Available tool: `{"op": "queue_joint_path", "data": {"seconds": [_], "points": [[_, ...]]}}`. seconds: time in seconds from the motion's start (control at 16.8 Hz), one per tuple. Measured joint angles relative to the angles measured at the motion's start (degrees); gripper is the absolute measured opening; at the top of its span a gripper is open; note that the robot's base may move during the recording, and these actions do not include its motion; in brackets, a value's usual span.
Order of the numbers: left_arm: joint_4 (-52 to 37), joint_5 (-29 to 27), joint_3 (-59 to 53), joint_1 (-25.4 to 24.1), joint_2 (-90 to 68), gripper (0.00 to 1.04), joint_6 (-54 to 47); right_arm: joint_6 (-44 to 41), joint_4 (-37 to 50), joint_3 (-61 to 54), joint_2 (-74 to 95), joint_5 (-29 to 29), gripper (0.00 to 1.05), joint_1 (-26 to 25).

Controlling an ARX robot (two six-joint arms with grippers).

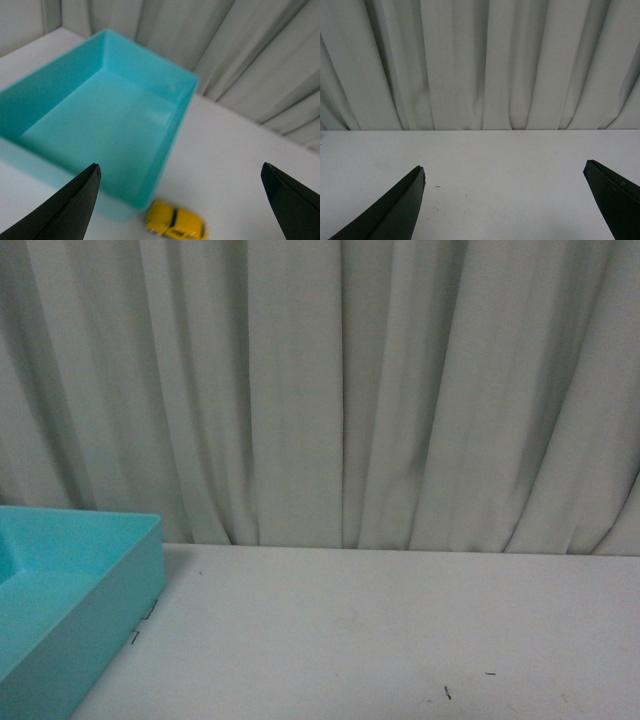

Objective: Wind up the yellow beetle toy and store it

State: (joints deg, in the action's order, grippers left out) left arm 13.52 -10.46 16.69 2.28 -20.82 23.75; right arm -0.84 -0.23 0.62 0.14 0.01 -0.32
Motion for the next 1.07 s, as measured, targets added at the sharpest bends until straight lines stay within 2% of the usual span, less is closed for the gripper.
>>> {"op": "queue_joint_path", "data": {"seconds": [0.12,0.18,0.36,0.42,0.48,0.71,0.83,1.07], "points": [[-5.9,0.3,4.9,1.5,-6.3,0.98,1.3,0.0,0.0,0.0,0.0,0.0,0.98,0.0],[-8.4,2.1,6.0,1.3,-10.1,0.98,0.2,0.0,0.0,0.0,0.0,0.0,0.98,0.0],[-17.3,9.1,10.9,-5.5,-23.5,0.98,-5.9,0.0,0.0,0.0,0.0,0.0,0.98,0.0],[-21.5,12.9,19.4,-8.9,-38.0,0.98,-14.9,0.0,0.0,0.0,0.0,0.0,0.98,0.0],[-20.9,15.0,22.6,-8.7,-42.6,0.98,-18.1,0.0,0.0,0.0,0.0,0.0,0.98,0.0],[-10.9,28.3,34.9,-6.5,-54.8,0.98,-40.6,0.0,0.0,0.0,0.0,0.0,0.98,0.0],[-1.4,30.4,38.8,-5.2,-57.9,0.98,-54.9,0.0,0.0,0.0,0.0,0.0,0.98,0.0],[15.8,29.2,41.2,-0.4,-64.3,0.98,-80.4,0.0,0.0,0.0,0.0,0.0,0.98,0.0]]}}
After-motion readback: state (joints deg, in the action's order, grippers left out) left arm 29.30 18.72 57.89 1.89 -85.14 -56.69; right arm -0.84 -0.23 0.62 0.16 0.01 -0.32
